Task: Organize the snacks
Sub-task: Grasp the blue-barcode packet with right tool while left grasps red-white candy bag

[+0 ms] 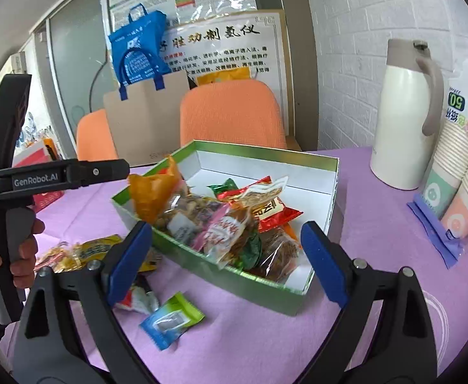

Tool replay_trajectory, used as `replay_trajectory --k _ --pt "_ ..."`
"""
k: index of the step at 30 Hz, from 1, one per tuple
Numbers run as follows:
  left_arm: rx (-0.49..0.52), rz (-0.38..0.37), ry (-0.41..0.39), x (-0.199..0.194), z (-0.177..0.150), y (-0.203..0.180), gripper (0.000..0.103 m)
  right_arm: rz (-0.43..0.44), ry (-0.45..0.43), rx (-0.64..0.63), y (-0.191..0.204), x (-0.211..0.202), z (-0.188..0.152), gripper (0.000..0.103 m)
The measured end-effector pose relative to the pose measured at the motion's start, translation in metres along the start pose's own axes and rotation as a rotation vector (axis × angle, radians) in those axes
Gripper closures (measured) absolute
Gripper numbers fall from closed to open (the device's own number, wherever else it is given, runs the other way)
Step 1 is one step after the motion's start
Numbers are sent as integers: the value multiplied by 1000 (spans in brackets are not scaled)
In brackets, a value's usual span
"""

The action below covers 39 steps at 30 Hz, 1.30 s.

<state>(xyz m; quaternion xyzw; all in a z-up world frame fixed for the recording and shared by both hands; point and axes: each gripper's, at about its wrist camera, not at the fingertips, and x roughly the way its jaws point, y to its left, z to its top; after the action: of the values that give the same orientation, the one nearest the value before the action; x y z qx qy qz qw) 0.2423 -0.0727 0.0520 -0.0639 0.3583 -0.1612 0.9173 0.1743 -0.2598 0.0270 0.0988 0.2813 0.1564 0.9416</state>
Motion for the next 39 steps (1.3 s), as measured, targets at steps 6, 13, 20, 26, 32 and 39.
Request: replay_trajectory --k 6,13,20,26,32,39 --pt "18 19 21 -42 -24 -6 17 76 29 -12 14 -21 -25 9" --pt "-6 -51 31 -83 -79 10 17 118 177 13 20 -9 -63 9" --pt "-65 -70 44 -105 -123 37 17 122 293 35 32 31 -65 25" --pt "10 -73 31 -107 -135 28 17 124 340 6 47 57 -61 45" --pt "64 -125 20 -101 -125 13 22 124 352 -18 41 47 -73 74" --pt "179 -166 60 -66 -108 -24 31 104 333 19 13 10 -89 74"
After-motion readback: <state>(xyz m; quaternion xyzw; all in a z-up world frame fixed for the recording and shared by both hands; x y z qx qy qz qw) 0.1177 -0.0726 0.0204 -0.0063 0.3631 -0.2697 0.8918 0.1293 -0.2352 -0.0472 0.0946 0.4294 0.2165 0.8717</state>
